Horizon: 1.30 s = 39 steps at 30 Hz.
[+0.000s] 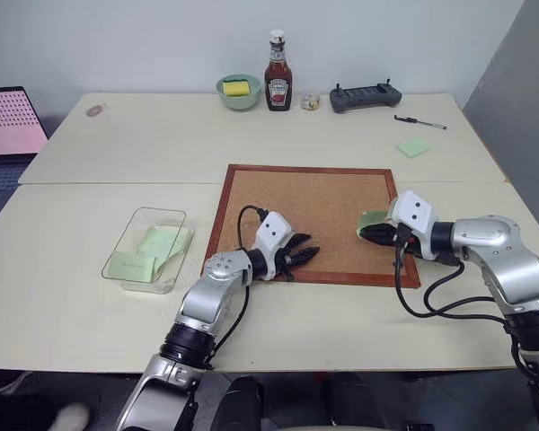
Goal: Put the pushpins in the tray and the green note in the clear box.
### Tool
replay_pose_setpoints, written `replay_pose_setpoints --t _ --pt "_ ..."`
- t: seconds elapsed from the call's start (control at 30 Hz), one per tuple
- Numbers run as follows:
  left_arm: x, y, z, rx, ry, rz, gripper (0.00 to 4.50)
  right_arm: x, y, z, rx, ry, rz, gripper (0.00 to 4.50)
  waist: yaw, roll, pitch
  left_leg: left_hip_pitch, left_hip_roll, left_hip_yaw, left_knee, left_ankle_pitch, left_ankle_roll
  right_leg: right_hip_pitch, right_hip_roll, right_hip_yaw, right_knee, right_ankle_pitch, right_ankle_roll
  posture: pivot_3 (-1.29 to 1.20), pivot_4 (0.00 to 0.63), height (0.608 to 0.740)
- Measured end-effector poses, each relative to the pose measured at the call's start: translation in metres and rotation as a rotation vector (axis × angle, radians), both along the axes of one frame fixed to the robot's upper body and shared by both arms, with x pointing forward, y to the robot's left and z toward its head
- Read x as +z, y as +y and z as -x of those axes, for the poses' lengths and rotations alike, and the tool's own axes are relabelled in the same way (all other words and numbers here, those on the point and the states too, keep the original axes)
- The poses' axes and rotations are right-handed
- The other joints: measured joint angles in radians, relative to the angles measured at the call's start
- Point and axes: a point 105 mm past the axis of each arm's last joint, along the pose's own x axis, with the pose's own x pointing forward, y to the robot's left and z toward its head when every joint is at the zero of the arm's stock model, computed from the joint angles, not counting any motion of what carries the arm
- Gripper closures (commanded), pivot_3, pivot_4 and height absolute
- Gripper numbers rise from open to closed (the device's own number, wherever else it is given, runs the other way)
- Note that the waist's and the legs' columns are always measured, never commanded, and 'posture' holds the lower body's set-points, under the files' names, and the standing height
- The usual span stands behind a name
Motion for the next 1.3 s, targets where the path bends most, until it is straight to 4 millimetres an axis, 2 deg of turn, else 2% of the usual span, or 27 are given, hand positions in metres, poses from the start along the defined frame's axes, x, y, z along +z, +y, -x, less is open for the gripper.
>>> replay_pose_setpoints --t 0.07,0.23,0.37,0.83,1.03,1.17,1.3 --pt "0.005 0.000 -0.001 0.010 -0.008 0.034 1.85 0.002 0.001 -0.001 0.004 -0.011 0.001 4.50 0.001 0.000 0.000 0.000 0.000 0.000 0.000 0.000 0.000 0.000 0.000 0.000 0.000 0.000 0.000 0.00 0.150 0.740" --pt "0.036 -0.018 -0.005 -0.021 -0.067 0.165 1.85 0.001 0.008 -0.001 0.024 -0.009 -0.012 4.50 0.002 -0.002 0.001 -0.001 0.000 0.000 0.000 0.000 0.000 0.000 0.000 0.000 0.000 0.000 0.000 0.00 0.150 0.740" --pt "0.050 -0.030 -0.004 -0.068 -0.093 0.196 1.85 0.003 0.012 -0.001 0.036 -0.015 -0.012 4.50 0.000 -0.002 0.001 -0.001 0.000 0.000 0.000 0.000 0.000 -0.001 0.000 0.000 0.000 0.000 0.000 0.00 0.150 0.740" --pt "0.059 -0.055 -0.005 -0.223 -0.168 0.149 1.85 0.006 0.028 0.004 0.080 -0.027 -0.030 4.50 0.000 -0.002 0.001 -0.002 0.000 0.000 0.000 0.000 0.000 -0.001 0.000 -0.001 0.000 0.000 0.000 0.00 0.150 0.740" --pt "0.060 -0.063 -0.017 -0.243 -0.187 0.111 1.85 0.004 0.028 0.003 0.061 -0.014 -0.035 4.50 0.001 -0.003 0.002 -0.003 0.000 -0.001 0.001 0.000 0.000 -0.001 0.000 -0.001 -0.001 0.000 0.000 0.00 0.150 0.740" --pt "0.062 -0.072 -0.026 -0.253 -0.188 0.092 2.49 0.005 0.031 0.005 0.067 -0.019 -0.035 4.50 0.000 -0.003 0.002 -0.006 0.000 -0.001 0.002 0.000 0.000 -0.003 0.000 -0.001 0.000 0.000 0.000 0.00 0.150 0.740" --pt "0.059 -0.076 -0.029 -0.282 -0.169 0.070 3.33 0.007 0.034 0.007 0.078 -0.024 -0.035 4.50 -0.001 -0.003 0.002 -0.010 0.000 -0.001 0.003 0.000 0.000 -0.008 0.000 -0.002 0.001 0.000 0.000 0.00 0.150 0.740"
